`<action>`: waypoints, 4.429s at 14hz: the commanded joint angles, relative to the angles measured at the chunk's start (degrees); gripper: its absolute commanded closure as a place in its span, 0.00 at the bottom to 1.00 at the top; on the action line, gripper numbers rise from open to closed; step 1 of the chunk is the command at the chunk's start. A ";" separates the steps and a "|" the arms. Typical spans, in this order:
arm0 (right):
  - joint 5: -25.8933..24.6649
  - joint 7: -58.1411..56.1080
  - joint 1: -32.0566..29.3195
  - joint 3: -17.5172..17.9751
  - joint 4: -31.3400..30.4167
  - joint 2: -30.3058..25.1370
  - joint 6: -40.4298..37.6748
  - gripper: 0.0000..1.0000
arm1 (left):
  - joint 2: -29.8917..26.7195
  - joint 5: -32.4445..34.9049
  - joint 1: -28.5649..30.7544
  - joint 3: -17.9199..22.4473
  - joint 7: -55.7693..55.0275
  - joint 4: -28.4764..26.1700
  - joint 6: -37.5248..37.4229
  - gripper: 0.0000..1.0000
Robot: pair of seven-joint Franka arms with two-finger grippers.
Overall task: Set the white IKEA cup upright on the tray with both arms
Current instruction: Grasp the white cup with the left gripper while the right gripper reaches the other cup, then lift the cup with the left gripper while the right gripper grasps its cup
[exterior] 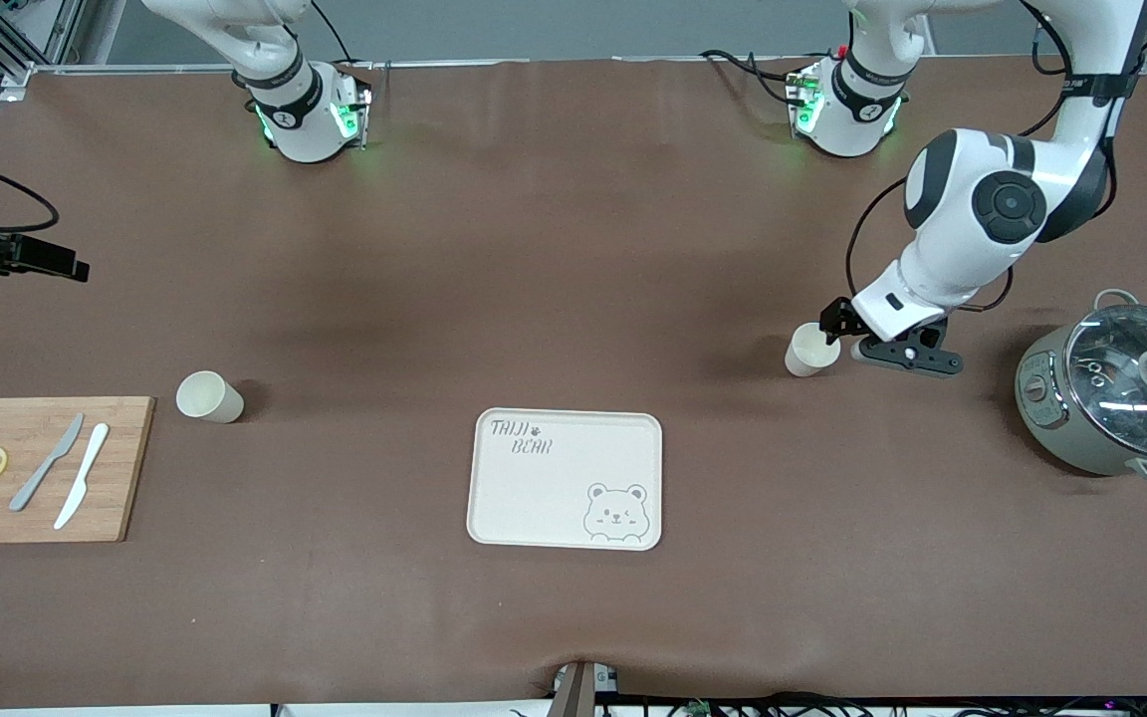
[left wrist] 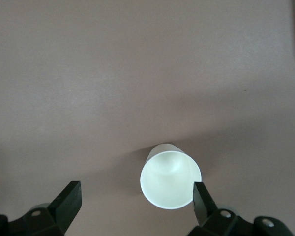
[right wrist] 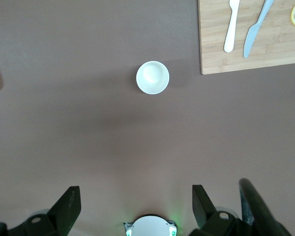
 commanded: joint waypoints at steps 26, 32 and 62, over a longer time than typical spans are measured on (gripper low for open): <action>-0.04 1.54 -4.19 -0.29 -23.68 1.02 26.03 0.00 | 9.04 0.65 2.53 -0.52 0.81 -10.46 24.10 0.00; -0.13 1.54 -4.63 -0.20 -28.08 3.30 36.31 0.00 | 9.04 0.65 2.18 -0.61 -0.94 -10.72 24.19 1.00; 1.88 1.72 -4.81 -0.11 -28.96 14.56 51.88 0.38 | 19.40 2.92 -8.89 -0.96 -14.82 28.71 -6.30 1.00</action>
